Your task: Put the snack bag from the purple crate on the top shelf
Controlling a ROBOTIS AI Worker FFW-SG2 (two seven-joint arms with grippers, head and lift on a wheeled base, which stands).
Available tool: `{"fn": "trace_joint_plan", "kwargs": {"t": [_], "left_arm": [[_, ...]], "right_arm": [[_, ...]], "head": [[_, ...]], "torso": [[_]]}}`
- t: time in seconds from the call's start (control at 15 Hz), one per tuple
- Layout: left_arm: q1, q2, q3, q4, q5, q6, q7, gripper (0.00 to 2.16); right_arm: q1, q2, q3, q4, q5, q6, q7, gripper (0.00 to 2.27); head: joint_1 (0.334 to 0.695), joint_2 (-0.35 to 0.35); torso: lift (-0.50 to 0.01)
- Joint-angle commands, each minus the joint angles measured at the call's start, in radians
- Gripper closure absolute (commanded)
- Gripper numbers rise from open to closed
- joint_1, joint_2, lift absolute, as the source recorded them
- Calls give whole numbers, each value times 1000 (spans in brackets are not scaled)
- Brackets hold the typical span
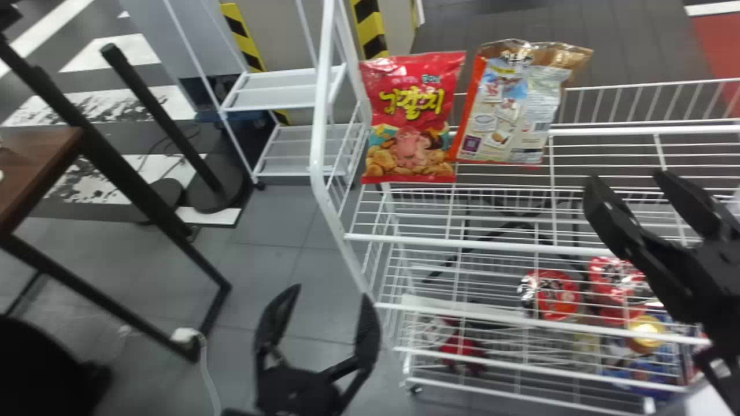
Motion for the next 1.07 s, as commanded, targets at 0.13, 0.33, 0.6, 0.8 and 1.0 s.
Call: {"fn": "trace_joint_plan", "kwargs": {"t": [0.13,0.33,0.6,0.8,1.0], "left_arm": [[16,-3,0,9,5,-27,16,100],[24,-3,6,18,34,-45,19,100],[39,-17,5,17,16,-33,11,97],[42,-38,2,-2,-17,35,7,97],[44,-60,0,3,-26,41,8,97]], "right_arm": [[197,4,-195,0,10,-36,83,124],[229,5,-226,32,103,-101,122,127],[232,67,-215,63,214,-217,120,127],[234,110,-186,52,277,-224,76,127],[243,114,-168,38,287,-187,71,127]], "head": [[695,112],[695,28],[695,16],[695,18],[695,27]], "torso": [[0],[0],[0],[0],[0]]}}
